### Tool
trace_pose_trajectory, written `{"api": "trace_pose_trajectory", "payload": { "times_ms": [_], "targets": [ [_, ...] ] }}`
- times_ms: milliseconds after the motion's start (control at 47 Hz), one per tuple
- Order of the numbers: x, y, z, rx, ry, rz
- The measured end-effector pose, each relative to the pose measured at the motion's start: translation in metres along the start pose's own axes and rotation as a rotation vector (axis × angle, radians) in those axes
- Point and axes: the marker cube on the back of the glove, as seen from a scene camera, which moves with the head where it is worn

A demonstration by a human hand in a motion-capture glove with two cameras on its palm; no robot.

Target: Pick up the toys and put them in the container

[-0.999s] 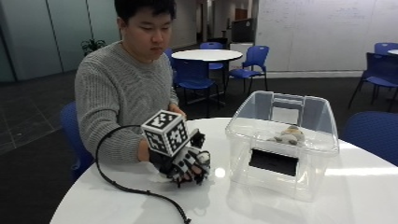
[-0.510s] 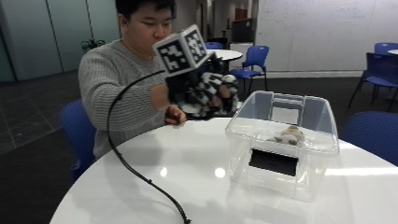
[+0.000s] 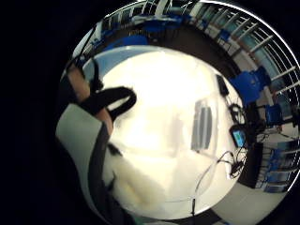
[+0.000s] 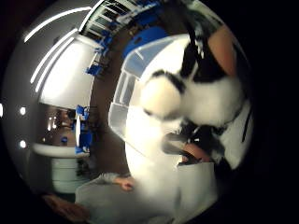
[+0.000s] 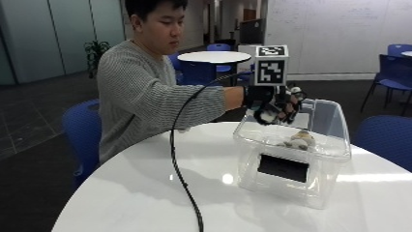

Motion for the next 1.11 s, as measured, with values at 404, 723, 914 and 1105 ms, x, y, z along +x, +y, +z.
{"api": "trace_pose_trajectory", "payload": {
  "times_ms": [404,723,914,1105],
  "targets": [
    [0.014,0.019,0.023,-0.191,0.052,-0.01],
    [0.067,0.096,-0.022,-0.019,0.072,-0.027],
    [0.118,0.157,-0.027,0.067,0.142,0.11],
    [0.1,0.226,-0.005,0.102,0.202,0.032]
  ]
}}
